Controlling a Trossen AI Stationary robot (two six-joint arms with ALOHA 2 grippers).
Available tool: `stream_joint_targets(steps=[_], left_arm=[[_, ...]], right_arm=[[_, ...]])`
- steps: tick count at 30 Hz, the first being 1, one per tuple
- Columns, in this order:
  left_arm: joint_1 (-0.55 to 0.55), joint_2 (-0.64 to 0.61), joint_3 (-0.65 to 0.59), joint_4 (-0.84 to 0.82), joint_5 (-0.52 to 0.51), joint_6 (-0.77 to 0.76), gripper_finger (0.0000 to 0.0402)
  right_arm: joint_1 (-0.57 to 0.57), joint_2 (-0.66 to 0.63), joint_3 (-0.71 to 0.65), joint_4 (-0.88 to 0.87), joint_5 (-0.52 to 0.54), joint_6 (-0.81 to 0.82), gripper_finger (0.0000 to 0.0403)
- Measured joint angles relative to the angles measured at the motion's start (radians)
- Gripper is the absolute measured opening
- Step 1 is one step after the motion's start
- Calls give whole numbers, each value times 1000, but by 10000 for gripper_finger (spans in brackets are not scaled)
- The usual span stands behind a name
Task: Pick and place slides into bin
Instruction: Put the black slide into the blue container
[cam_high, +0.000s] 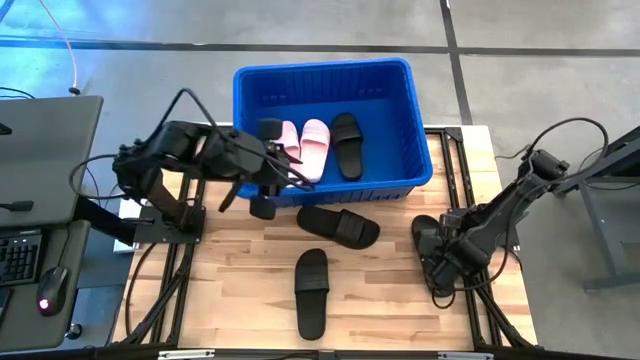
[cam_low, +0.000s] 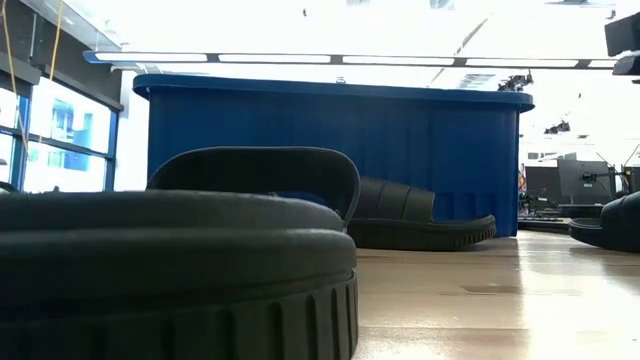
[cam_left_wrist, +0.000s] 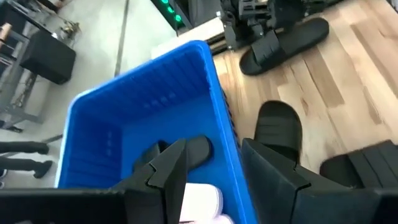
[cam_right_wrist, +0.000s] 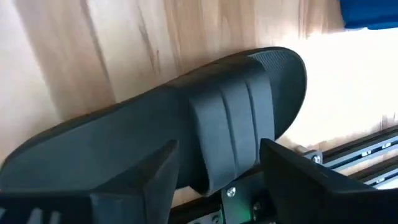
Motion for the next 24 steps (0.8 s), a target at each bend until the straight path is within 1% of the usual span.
stream_joint_targets(steps=[4, 10, 13, 15, 17, 19, 24], left_arm=[[0, 20, 0, 6, 19, 1, 143], [0, 21, 1, 15, 29, 2, 143], [0, 20, 0, 14, 29, 2, 143], [0, 19, 0, 14, 29, 4, 143], [0, 20, 0, 14, 29, 11, 143], [0, 20, 0, 14, 30, 14, 143], [0, 20, 0, 12, 32, 16, 143]], right_arm=[[0, 1, -69, 14, 50, 93, 224], [-9, 1, -159, 42, 35, 188, 224], [-10, 1, -184, 65, 62, 239, 216], [-10, 1, -198, 73, 75, 271, 203], [-10, 1, -201, 86, 75, 284, 180], [-10, 2, -187, 88, 68, 293, 145], [4, 2, -93, 99, 23, 374, 29]])
